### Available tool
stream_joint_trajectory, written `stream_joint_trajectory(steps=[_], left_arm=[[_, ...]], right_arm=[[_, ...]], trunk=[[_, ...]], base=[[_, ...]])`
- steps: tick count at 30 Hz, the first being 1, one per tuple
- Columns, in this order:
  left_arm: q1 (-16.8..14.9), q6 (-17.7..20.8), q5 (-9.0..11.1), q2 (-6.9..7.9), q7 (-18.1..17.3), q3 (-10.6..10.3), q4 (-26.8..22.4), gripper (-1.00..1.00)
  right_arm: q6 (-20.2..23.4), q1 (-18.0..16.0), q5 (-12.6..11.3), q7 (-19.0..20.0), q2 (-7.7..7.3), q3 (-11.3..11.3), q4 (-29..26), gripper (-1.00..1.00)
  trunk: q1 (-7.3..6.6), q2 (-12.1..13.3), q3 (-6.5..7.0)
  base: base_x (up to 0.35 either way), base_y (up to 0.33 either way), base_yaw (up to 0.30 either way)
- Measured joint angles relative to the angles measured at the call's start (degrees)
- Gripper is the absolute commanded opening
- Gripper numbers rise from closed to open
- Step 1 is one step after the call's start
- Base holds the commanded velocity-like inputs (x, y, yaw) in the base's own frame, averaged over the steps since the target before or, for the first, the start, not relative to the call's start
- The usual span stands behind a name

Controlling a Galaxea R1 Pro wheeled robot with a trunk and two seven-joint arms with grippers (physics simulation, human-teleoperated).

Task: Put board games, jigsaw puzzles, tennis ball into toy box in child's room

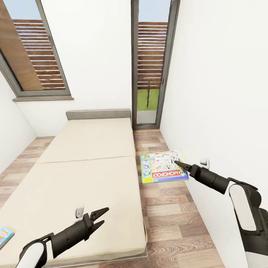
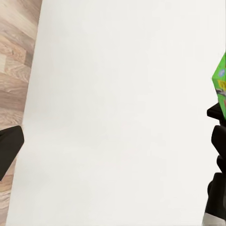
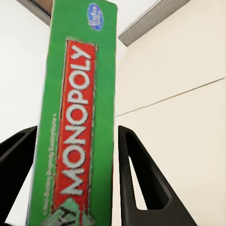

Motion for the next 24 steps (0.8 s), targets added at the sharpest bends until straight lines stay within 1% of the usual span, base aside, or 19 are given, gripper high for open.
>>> stream_joint_trajectory(steps=[4,11,14,24], left_arm=[[0.06,-0.05,-0.73,-0.21,-0.98,-0.24,0.02,1.0],[0.08,-0.31,-1.61,-0.35,-1.37,-0.42,0.09,1.0],[0.09,-0.54,-2.39,-0.36,-1.7,-0.43,0.13,1.0],[0.1,-0.73,-3.19,-0.42,-2.07,-0.4,0.86,1.0]], right_arm=[[0.0,0.0,0.03,-0.02,-0.01,0.3,-0.03,-1.0],[0.02,0.0,0.05,-0.04,-0.02,0.48,-0.08,-1.0],[0.02,0.0,0.05,-0.03,-0.02,0.54,-0.09,-1.0],[-0.36,0.07,0.03,0.11,0.0,0.6,-0.07,-1.0]], trunk=[[0.0,0.0,0.37],[0.0,0.0,1.01],[0.0,0.0,1.28],[0.0,0.01,1.85]], base=[[0.0,0.0,-0.064],[0.0,0.0,-0.049],[0.0,0.0,-0.023],[0.0,0.0,-0.009]])
